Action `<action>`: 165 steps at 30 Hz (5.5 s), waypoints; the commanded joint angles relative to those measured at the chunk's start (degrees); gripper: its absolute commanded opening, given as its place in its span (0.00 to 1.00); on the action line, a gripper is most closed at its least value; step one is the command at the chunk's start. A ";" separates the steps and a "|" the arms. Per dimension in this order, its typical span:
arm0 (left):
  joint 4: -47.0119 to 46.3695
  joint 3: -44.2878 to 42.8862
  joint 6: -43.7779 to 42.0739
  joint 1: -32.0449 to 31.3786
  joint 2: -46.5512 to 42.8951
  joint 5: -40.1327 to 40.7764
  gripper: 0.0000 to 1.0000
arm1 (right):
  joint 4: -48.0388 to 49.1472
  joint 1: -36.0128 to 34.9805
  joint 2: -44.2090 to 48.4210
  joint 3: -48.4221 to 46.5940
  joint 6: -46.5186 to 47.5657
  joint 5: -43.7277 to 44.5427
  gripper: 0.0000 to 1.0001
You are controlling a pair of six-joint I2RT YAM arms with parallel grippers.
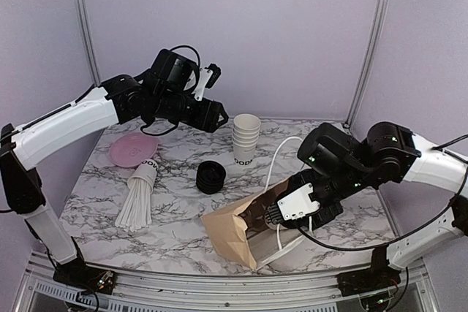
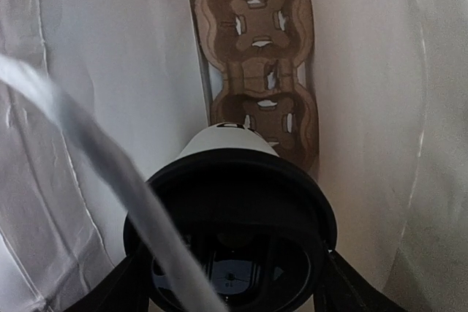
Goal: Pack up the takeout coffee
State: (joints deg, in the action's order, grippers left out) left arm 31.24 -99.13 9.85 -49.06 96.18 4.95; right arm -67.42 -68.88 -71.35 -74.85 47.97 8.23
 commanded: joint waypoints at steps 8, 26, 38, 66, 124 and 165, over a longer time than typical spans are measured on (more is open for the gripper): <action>-3.68 0.07 -0.28 1.93 4.66 -6.86 0.67 | 11.67 -1.87 4.68 6.63 0.71 12.14 0.37; -1.46 -0.10 1.10 5.17 9.48 -17.24 0.67 | 22.89 -3.89 4.37 13.01 5.42 12.96 0.37; 2.42 -2.70 -0.58 6.10 13.55 -18.96 0.67 | 24.74 -3.90 5.19 16.40 6.58 14.20 0.37; 7.23 -5.87 -2.88 6.00 26.02 -28.31 0.51 | 30.17 -3.89 3.41 19.16 8.50 13.39 0.35; 15.34 -8.20 -12.81 1.05 33.01 -44.32 0.43 | 28.52 -3.14 -2.83 12.85 12.60 10.49 0.34; 18.53 -3.78 -16.41 12.96 15.88 -24.05 0.65 | -3.96 3.83 -26.34 -10.93 11.42 -11.61 0.31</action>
State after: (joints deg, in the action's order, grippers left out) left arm 48.12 -105.49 -5.61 -35.83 112.97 -20.40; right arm -63.09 -66.19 -94.94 -83.92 58.59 0.56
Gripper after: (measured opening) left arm 0.649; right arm 0.697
